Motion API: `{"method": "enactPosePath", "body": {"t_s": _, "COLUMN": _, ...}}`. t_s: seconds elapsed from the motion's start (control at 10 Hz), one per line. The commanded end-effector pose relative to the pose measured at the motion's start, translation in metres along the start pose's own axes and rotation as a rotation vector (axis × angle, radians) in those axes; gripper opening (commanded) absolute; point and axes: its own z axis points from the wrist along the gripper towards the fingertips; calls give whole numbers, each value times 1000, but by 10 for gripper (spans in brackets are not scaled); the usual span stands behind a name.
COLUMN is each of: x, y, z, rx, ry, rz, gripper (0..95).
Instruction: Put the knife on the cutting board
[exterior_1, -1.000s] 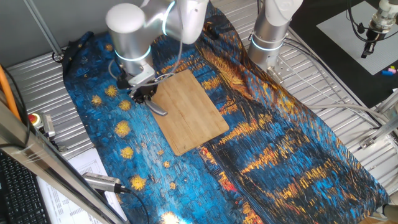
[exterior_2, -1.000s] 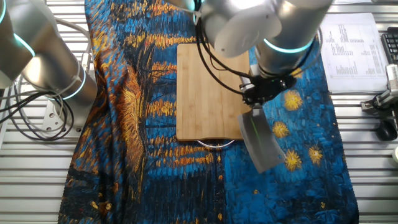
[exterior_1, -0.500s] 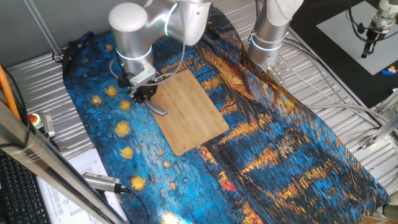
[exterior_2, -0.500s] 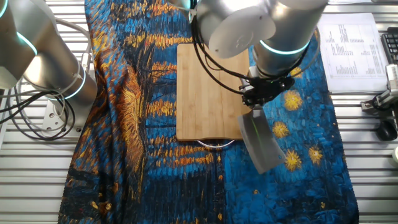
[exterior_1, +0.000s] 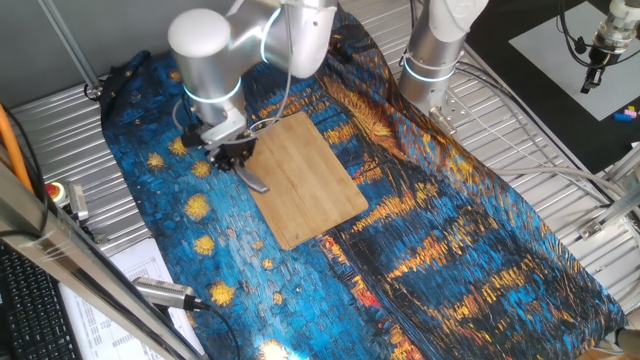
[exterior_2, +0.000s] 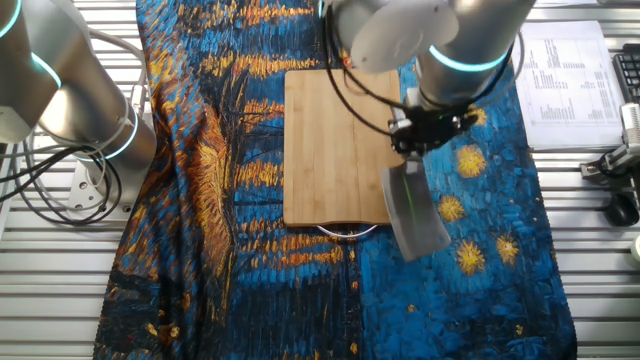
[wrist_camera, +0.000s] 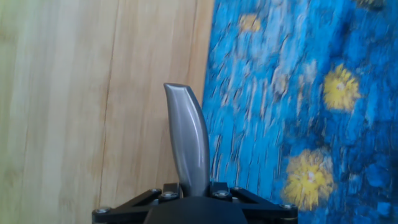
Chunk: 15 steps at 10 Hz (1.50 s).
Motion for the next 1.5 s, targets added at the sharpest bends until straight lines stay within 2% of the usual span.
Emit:
{"method": "enactPosePath", "body": {"t_s": 0.1, "x": -16, "y": -2, "z": 0, "rx": -5, "ry": 10, "rz": 21, "gripper": 0}}
{"method": "enactPosePath", "body": {"t_s": 0.4, "x": -33, "y": -1, "z": 0, "rx": -12, "ry": 9, "rz": 42, "gripper": 0}}
{"method": "enactPosePath", "body": {"t_s": 0.6, "x": -33, "y": -1, "z": 0, "rx": -6, "ry": 20, "rz": 53, "gripper": 0}}
{"method": "enactPosePath", "body": {"t_s": 0.7, "x": -33, "y": -1, "z": 0, "rx": 0, "ry": 45, "rz": 53, "gripper": 0}}
{"method": "enactPosePath", "body": {"t_s": 0.8, "x": -33, "y": -1, "z": 0, "rx": 0, "ry": 42, "rz": 38, "gripper": 0}}
{"method": "enactPosePath", "body": {"t_s": 1.0, "x": -33, "y": -1, "z": 0, "rx": 1, "ry": 17, "rz": 10, "gripper": 0}}
{"method": "enactPosePath", "body": {"t_s": 1.5, "x": -35, "y": 0, "z": 0, "rx": -6, "ry": -4, "rz": 52, "gripper": 0}}
